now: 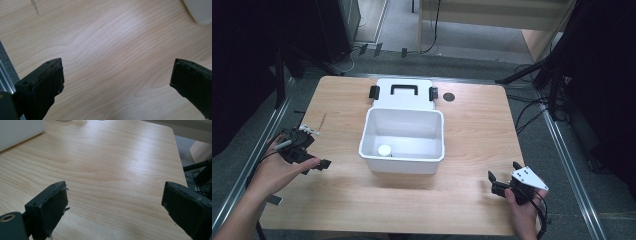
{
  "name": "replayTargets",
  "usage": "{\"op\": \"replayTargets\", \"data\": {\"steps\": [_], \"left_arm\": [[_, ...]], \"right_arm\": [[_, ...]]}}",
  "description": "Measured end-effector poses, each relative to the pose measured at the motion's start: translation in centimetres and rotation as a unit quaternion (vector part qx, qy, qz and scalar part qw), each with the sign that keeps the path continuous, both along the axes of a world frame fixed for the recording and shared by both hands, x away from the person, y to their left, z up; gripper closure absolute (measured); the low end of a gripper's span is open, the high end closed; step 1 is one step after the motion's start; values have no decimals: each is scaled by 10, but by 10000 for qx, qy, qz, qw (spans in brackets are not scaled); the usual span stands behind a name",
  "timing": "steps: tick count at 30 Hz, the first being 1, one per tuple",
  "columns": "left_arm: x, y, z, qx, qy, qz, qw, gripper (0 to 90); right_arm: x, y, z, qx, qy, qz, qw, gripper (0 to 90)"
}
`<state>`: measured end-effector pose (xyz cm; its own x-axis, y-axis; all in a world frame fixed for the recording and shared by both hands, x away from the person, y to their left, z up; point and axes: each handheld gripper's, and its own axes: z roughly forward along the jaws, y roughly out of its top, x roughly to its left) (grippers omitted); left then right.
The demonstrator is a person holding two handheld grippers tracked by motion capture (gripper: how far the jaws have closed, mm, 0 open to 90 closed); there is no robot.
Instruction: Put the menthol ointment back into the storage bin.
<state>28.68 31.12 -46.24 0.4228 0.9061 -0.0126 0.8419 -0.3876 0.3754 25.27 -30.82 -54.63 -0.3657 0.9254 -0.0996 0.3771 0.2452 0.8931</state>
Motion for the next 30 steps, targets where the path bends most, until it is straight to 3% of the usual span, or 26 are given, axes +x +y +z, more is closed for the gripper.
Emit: {"op": "replayTargets", "data": {"steps": [3, 6, 9, 12, 14, 19, 21, 22, 24, 28, 29, 30], "left_arm": [[-7, 4, -7, -167, -277, 202, 9993, 0], [-12, 9, -14, -379, -602, 417, 9966, 0], [-20, 16, -23, -586, -1069, 688, 9902, 0], [-27, 22, -34, -856, -1321, 826, 9841, 0], [-31, 24, -42, -849, -1431, 897, 9820, 0], [-44, 29, -60, -1097, -1850, 1104, 9703, 0], [-49, 31, -66, -1087, -2009, 1194, 9662, 0], [-53, 33, -70, -1177, -2109, 1274, 9620, 0], [-58, 37, -74, -1245, -2257, 1364, 9565, 0], [-68, 44, -83, -1276, -2505, 1464, 9484, 0], [-72, 45, -88, -1306, -2585, 1524, 9449, 0], [-74, 46, -89, -1322, -2608, 1583, 9431, 0]], "right_arm": [[0, 0, 0, 2, -2, 4, 10000, 68], [0, 0, 0, 1, -1, 4, 10000, 68], [0, 0, 0, 6, -4, 2, 10000, 67], [0, 0, 0, 9, -6, 4, 10000, 68], [0, 0, 0, 9, -1, 6, 10000, 68], [0, 0, 0, 4, 2, 3, 10000, 68], [0, 0, 0, 1, 5, 3, 10000, 68], [0, 0, 0, -1, 6, -3, 10000, 68], [1, 0, 0, -4, 12, -8, 10000, 68], [0, 0, 0, -6, 6, -1, 10000, 68], [0, 0, 0, 5, 11, 1, 10000, 68], [0, 0, 0, 10, 16, 1, 10000, 68]]}}
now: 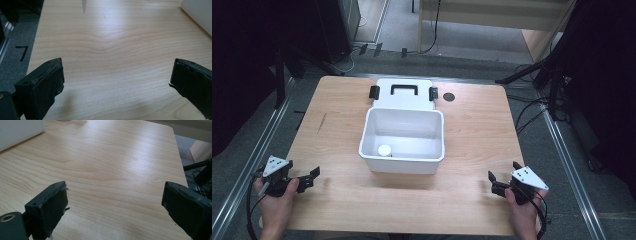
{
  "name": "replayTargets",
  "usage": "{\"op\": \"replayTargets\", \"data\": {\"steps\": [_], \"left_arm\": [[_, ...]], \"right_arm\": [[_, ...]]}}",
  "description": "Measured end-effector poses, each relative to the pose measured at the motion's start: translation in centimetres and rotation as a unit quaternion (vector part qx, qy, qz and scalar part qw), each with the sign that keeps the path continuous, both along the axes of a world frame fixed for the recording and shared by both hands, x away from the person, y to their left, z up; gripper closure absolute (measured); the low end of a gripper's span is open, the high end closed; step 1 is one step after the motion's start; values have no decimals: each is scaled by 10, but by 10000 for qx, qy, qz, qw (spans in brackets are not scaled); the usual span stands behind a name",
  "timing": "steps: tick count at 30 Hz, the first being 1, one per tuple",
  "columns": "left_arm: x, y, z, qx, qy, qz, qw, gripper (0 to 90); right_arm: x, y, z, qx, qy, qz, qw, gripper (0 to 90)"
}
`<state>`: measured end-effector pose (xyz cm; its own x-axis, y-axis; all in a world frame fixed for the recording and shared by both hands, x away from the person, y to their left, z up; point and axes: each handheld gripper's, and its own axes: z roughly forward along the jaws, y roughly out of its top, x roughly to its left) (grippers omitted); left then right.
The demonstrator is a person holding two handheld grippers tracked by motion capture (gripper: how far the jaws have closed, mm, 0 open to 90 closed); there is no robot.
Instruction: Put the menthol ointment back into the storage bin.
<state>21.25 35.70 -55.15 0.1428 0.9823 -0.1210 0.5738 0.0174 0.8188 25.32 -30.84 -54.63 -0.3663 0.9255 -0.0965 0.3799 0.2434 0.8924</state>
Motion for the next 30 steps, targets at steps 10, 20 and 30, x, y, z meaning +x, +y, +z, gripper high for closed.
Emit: {"op": "replayTargets", "data": {"steps": [10, 20, 30], "left_arm": [[-1, -7, -1, 164, -180, -139, 9996, 0], [-3, -4, -1, -11, -342, -71, 9994, 0], [-2, -3, -1, -47, -324, -109, 9994, 0]], "right_arm": [[0, 1, 0, -43, -9, -9, 10000, 68], [0, 1, 0, -68, 2, -13, 10000, 68], [-1, 1, 0, -29, -21, -2, 10000, 68]]}}
